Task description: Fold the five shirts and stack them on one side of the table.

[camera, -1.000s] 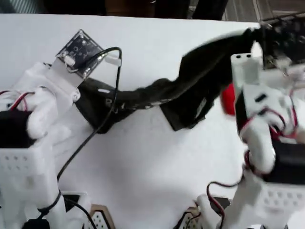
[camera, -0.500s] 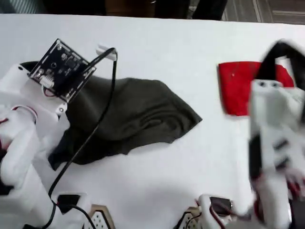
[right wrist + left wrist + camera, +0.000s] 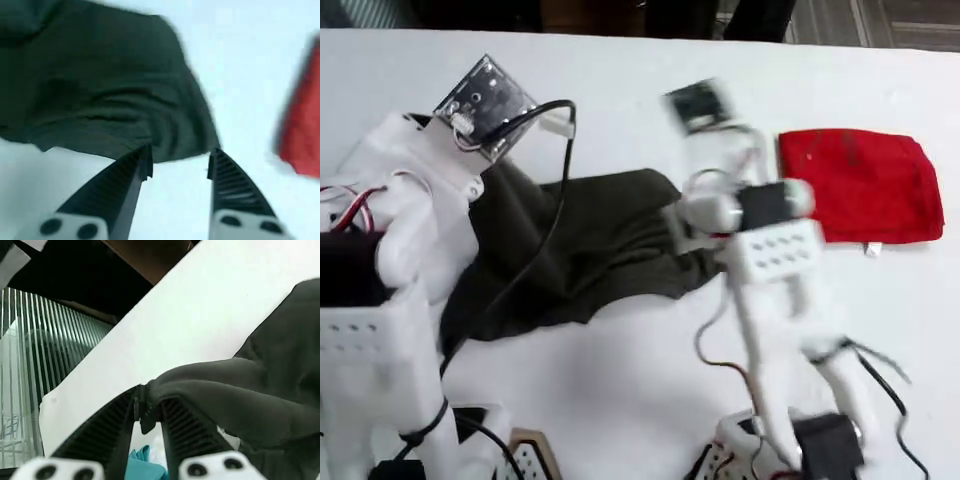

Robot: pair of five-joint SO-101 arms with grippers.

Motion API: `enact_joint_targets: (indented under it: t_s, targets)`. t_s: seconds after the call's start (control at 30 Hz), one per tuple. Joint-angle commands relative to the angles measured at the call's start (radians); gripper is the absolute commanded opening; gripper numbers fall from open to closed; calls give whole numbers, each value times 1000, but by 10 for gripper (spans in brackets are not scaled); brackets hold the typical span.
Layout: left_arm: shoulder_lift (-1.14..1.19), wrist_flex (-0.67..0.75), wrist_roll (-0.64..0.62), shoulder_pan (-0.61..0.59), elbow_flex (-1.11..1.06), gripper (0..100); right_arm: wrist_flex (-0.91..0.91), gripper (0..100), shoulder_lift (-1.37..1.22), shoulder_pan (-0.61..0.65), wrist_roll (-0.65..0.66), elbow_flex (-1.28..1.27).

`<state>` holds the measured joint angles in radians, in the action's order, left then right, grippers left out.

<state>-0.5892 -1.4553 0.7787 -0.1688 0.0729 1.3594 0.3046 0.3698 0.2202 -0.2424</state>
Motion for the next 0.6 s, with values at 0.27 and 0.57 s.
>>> enact_joint_targets:
  t_s: [0.27, 0.57]
  targets:
    - [-3, 81, 23, -143, -58, 27, -111, 197, -435, 200, 206, -3]
    - [-5, 81, 23, -147, -58, 27, -157, 198, -585, 160, 256, 31]
